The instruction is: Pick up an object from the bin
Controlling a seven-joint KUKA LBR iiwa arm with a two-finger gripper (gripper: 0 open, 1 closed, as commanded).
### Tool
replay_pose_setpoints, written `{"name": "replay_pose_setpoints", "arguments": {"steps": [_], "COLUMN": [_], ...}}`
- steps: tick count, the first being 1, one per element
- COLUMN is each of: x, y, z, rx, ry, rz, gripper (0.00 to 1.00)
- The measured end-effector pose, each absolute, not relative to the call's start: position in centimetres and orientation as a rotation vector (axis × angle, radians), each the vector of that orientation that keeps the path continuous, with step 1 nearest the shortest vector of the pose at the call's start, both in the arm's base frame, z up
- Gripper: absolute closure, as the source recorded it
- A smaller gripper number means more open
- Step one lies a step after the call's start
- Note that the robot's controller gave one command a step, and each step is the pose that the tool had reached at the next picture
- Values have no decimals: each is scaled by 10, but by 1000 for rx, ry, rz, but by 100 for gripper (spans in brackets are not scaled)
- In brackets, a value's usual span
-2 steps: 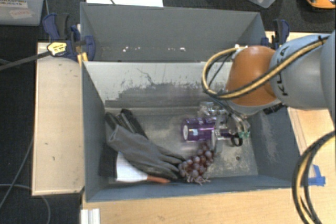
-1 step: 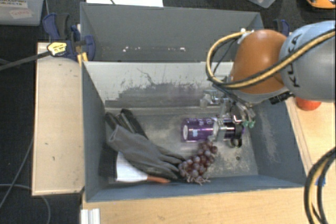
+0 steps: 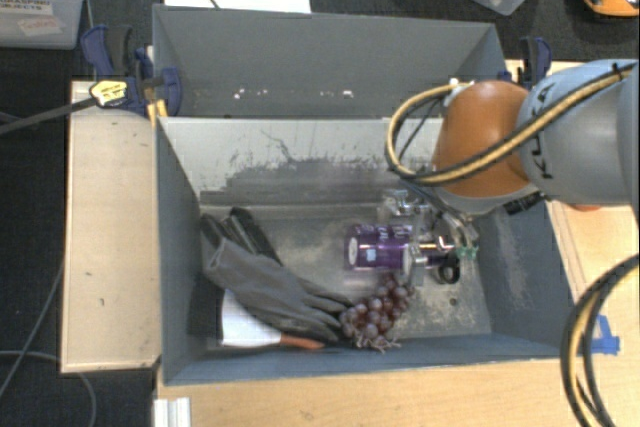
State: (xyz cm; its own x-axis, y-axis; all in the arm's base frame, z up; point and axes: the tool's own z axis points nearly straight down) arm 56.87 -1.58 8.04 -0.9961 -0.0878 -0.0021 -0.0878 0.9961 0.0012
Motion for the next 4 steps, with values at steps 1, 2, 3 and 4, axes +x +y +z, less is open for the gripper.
{"name": "replay_pose_setpoints", "arguments": {"steps": [1,2,3,4], "x": [571,585,585,584], "y": [-1,-13,-13,-13], "z": [72,74,74,91], "rx": [262,-286,-285,-284], "ry": [3108,3116,3116,3117], "rz": [6,2,2,3], "gripper": [0,100,100,100]}}
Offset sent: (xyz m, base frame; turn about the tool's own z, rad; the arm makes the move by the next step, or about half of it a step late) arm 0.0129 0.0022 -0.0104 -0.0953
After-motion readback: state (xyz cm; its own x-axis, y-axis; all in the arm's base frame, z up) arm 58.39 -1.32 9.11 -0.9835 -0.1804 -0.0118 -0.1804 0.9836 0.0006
